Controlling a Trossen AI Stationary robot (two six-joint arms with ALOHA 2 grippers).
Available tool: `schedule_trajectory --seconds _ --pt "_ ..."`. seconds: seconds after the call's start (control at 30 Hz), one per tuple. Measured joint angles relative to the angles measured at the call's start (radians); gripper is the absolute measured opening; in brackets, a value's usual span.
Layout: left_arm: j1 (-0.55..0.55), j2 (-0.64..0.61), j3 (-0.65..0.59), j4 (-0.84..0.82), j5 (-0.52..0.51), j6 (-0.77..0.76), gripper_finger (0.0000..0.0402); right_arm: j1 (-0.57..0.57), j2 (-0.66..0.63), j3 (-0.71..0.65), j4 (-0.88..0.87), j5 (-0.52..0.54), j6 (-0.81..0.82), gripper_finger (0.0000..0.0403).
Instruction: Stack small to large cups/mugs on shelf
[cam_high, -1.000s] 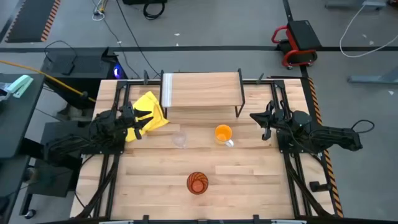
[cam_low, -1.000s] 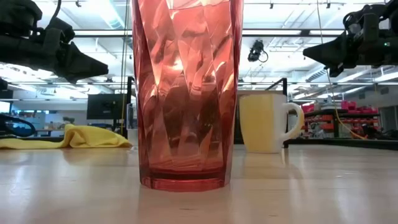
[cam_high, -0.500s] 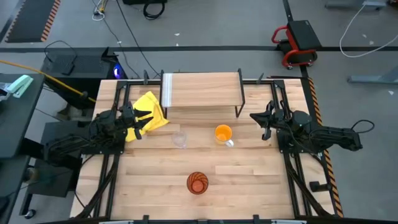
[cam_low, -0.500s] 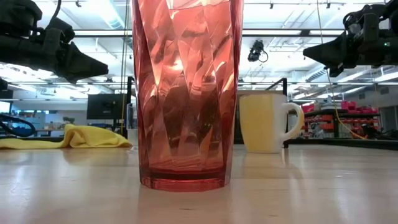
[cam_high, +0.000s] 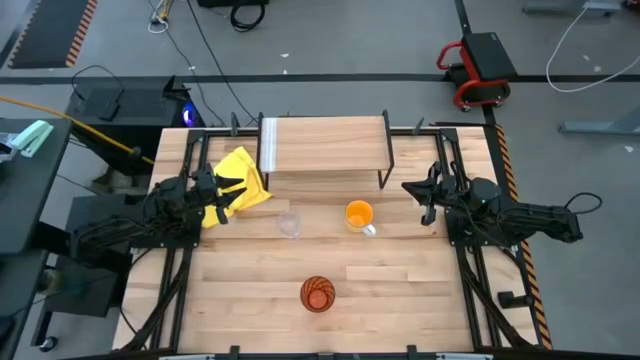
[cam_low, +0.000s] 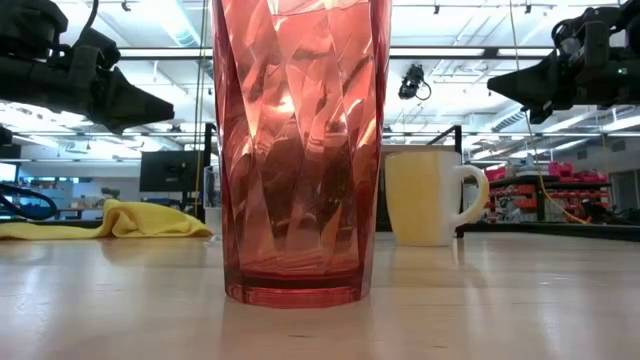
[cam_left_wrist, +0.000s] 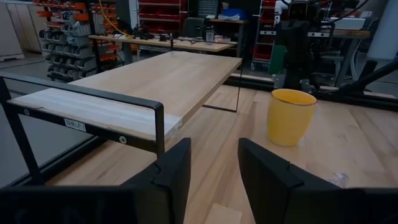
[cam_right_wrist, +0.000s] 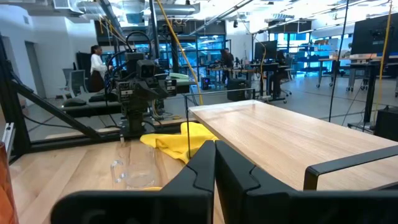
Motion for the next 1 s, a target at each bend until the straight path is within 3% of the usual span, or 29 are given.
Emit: schedule_trajectory --seconds 1.0 --pt "0.0 0.0 0.0 0.0 0.0 0.0 0.0141 0.0 0.0 0.0 0.0 0.0 0.0 0.0018"
